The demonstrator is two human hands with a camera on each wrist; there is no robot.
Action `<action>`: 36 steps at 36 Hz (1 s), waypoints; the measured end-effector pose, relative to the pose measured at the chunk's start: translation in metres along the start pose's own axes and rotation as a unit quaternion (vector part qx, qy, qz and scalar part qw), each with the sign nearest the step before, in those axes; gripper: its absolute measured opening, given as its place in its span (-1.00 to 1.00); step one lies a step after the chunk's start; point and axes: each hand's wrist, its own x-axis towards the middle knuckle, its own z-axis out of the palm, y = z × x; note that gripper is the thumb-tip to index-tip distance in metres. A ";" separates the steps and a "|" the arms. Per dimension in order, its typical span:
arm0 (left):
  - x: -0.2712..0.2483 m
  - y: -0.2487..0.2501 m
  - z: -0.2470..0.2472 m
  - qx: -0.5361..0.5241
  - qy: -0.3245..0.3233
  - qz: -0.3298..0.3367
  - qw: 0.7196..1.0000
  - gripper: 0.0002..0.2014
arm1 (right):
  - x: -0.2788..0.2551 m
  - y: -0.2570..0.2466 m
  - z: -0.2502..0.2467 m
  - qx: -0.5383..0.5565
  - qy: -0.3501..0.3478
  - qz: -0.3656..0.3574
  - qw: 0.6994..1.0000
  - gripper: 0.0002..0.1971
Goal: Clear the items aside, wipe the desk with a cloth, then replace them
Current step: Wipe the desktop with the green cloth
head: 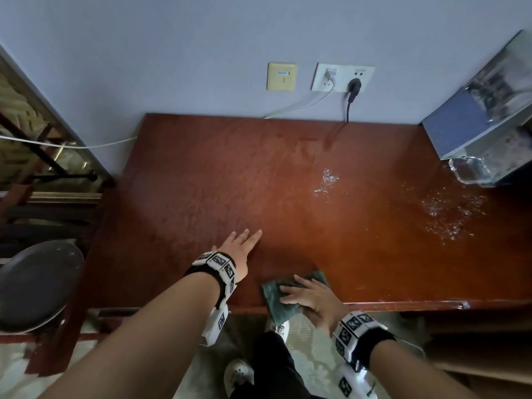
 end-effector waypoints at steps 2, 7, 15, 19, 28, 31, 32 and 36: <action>0.001 0.004 -0.002 -0.007 0.005 0.005 1.000 0.02 | -0.003 0.009 -0.008 0.026 0.040 0.036 0.998 -0.52; 0.010 0.011 -0.009 -0.010 0.015 0.014 1.000 0.02 | 0.008 0.025 -0.028 0.017 0.060 0.098 0.993 -0.40; 0.035 0.021 -0.023 -0.005 0.015 0.007 1.000 -0.06 | 0.061 0.014 -0.055 -0.100 -0.037 0.091 0.990 -0.39; 0.054 0.025 -0.037 -0.006 0.019 -0.018 1.000 -0.03 | 0.082 0.018 -0.071 -0.128 -0.073 0.047 0.988 -0.40; 0.100 0.041 -0.083 -0.023 0.028 -0.034 0.999 -0.07 | 0.154 0.032 -0.123 -0.140 -0.118 0.040 0.982 -0.41; 0.118 0.046 -0.101 -0.015 0.034 -0.030 0.999 -0.07 | 0.178 0.041 -0.140 -0.138 -0.126 0.040 0.981 -0.40; 0.124 0.048 -0.108 -0.013 0.038 -0.026 0.999 -0.08 | 0.185 0.045 -0.146 -0.140 -0.128 0.039 0.981 -0.40; 0.146 0.055 -0.136 -0.031 0.062 -0.015 0.997 -0.09 | 0.219 0.061 -0.173 -0.143 -0.130 0.039 0.980 -0.39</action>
